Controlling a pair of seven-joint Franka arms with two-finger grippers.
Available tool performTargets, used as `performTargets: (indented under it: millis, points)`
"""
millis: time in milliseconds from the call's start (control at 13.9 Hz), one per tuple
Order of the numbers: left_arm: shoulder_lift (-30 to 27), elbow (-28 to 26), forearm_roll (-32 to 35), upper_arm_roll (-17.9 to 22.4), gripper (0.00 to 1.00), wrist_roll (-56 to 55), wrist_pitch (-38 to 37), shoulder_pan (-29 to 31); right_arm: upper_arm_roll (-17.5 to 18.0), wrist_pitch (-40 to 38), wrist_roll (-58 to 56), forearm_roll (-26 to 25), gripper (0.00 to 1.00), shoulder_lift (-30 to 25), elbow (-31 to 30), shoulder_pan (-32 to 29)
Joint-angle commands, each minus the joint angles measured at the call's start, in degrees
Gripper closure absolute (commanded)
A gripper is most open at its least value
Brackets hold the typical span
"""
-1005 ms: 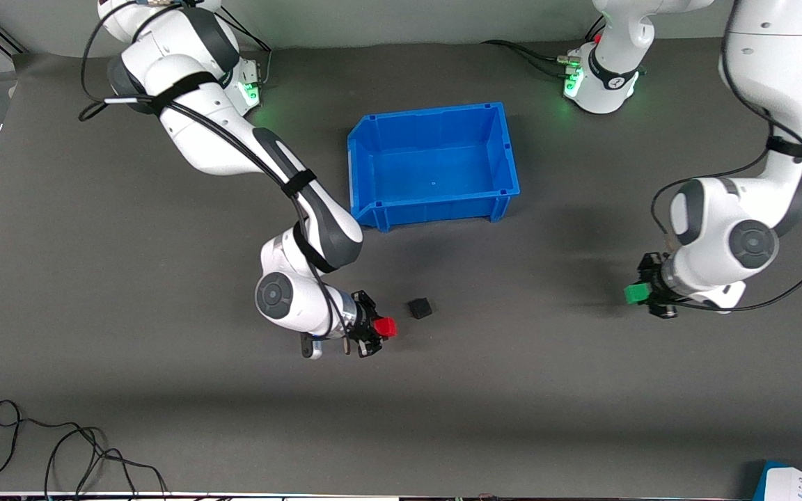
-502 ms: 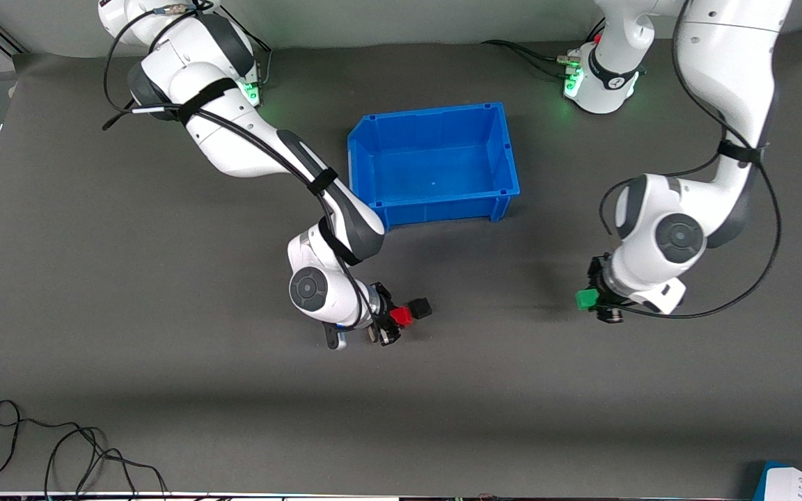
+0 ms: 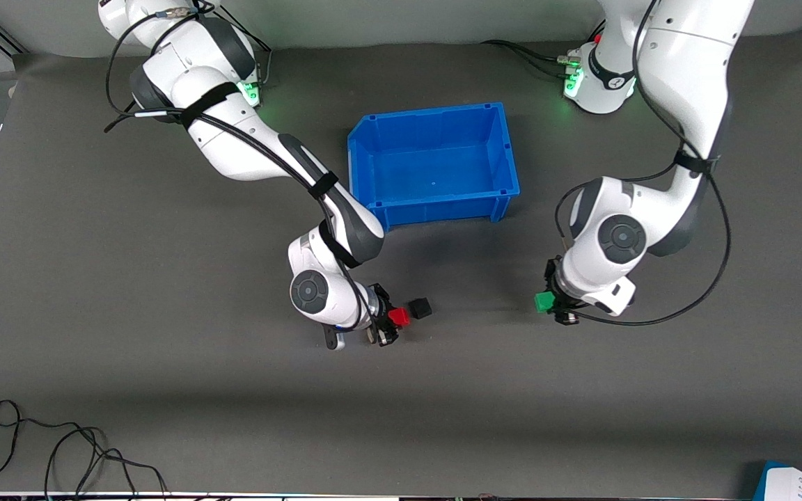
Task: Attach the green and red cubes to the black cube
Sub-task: 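Carry the green cube with the left gripper toward the black cube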
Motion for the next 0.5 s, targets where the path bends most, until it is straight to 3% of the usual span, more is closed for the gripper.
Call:
performTargets:
  millis: [0,431]
  points:
    - [1.1,2.1,-2.0,0.5,1.0,-2.8,-1.3,-2.8,0.0,0.1,2.2,-0.9,0.86,1.1,1.8,0.5]
    - [2.8,4.2,-2.1,-0.8,1.0,-6.6,-1.5,-5.6,0.3,0.2,3.7,-0.8,0.86,1.5,2.4,1.5]
